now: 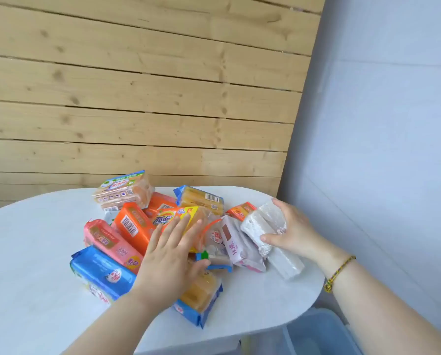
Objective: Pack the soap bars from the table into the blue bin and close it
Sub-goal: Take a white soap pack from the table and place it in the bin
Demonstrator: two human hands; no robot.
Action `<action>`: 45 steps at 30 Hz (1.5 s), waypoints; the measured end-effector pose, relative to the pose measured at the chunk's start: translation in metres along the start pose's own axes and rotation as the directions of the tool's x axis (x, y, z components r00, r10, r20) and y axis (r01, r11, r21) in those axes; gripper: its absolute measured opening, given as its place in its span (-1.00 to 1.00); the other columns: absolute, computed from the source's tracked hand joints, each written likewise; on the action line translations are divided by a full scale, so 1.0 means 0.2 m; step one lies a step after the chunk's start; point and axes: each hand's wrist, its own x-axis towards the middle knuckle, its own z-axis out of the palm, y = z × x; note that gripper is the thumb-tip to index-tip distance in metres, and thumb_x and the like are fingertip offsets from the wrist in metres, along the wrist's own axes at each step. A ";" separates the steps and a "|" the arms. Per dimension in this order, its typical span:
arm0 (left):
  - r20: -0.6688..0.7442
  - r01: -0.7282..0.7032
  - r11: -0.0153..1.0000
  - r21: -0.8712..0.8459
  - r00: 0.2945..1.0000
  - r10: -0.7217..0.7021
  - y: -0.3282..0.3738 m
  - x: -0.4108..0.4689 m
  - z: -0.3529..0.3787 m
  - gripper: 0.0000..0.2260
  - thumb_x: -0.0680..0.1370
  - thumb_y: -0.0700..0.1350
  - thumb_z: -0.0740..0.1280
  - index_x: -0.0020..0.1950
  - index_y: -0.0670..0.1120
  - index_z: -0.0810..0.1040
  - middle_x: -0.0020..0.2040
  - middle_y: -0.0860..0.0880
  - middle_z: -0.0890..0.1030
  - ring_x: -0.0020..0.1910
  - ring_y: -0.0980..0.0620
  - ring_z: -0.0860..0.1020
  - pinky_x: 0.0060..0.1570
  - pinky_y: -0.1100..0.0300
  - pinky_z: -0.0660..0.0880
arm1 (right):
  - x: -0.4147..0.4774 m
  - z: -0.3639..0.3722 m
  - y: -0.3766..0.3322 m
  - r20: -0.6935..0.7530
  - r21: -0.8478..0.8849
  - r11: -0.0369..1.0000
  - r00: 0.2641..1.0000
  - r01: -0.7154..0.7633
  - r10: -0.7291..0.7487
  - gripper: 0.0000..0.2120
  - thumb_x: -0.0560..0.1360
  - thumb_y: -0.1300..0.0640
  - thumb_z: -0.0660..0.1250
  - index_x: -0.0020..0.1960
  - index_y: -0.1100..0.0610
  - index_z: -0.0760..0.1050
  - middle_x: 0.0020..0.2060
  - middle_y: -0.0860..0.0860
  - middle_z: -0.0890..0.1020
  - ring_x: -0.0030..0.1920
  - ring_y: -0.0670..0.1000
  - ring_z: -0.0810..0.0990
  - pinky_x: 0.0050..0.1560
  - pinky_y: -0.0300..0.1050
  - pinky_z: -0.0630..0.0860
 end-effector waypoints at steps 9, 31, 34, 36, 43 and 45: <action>0.068 -0.216 0.947 0.238 0.976 0.206 0.17 -0.06 0.11 -0.50 0.33 0.23 0.25 0.16 0.00 0.55 0.17 -0.06 0.60 0.17 -0.11 0.54 0.30 0.09 -0.07 | 0.02 0.04 0.09 0.128 -0.149 0.981 0.982 -0.120 0.140 0.03 0.28 -0.11 0.44 0.47 -0.08 -0.22 0.51 0.03 -0.12 0.48 0.12 0.02 0.45 0.03 0.07; 0.064 -0.240 0.929 0.282 0.971 0.231 0.15 -0.06 0.16 -0.60 0.28 0.09 0.39 0.08 0.00 0.59 0.09 -0.05 0.65 0.19 -0.17 0.52 0.30 0.06 -0.02 | -0.01 0.08 0.18 -0.108 -0.067 0.998 0.994 0.002 -0.009 -0.10 0.24 0.04 0.45 0.44 -0.11 0.04 0.36 -0.01 0.29 0.30 0.08 0.34 0.28 -0.04 0.23; 0.057 -0.207 0.949 0.236 0.978 0.199 0.16 -0.06 0.16 -0.49 0.17 -0.01 0.56 0.08 -0.07 0.59 0.09 -0.13 0.64 0.17 -0.24 0.52 0.28 0.03 0.03 | -0.07 0.00 0.19 -0.150 -0.020 0.999 0.987 0.046 -0.048 -0.07 0.22 0.05 0.48 0.44 -0.11 0.05 0.36 0.00 0.30 0.27 0.05 0.39 0.29 -0.05 0.26; -0.013 -0.225 0.943 0.245 0.972 0.235 0.19 -0.06 0.15 -0.56 0.25 -0.04 0.49 0.09 -0.11 0.58 0.10 -0.16 0.63 0.15 -0.26 0.53 0.30 0.08 -0.05 | -0.12 -0.07 0.20 -0.174 0.019 0.997 0.983 0.069 -0.064 -0.06 0.20 0.07 0.50 0.44 -0.12 0.06 0.35 0.00 0.30 0.17 -0.06 0.42 0.22 -0.13 0.28; 0.000 -0.497 0.858 0.133 0.865 0.501 0.51 -0.10 0.24 -0.64 0.29 -0.11 0.52 0.06 -0.07 0.60 0.09 -0.11 0.64 0.06 -0.11 0.61 -0.09 -0.05 0.55 | -0.45 -0.27 0.39 -0.216 0.087 0.996 0.976 0.006 0.013 -0.07 0.18 0.10 0.51 0.43 -0.11 0.10 0.37 -0.02 0.30 0.17 -0.10 0.39 0.34 -0.10 0.28; -0.005 -0.558 0.830 0.007 0.830 0.558 0.61 -0.11 0.30 -0.59 0.20 -0.26 0.56 0.02 -0.11 0.62 0.07 -0.13 0.65 0.00 -0.12 0.63 -0.25 -0.08 0.57 | -0.56 -0.28 0.49 -0.204 0.065 0.997 0.977 -0.045 0.058 -0.08 0.19 0.09 0.51 0.43 -0.13 0.10 0.37 -0.04 0.29 0.20 -0.06 0.41 0.34 -0.02 0.30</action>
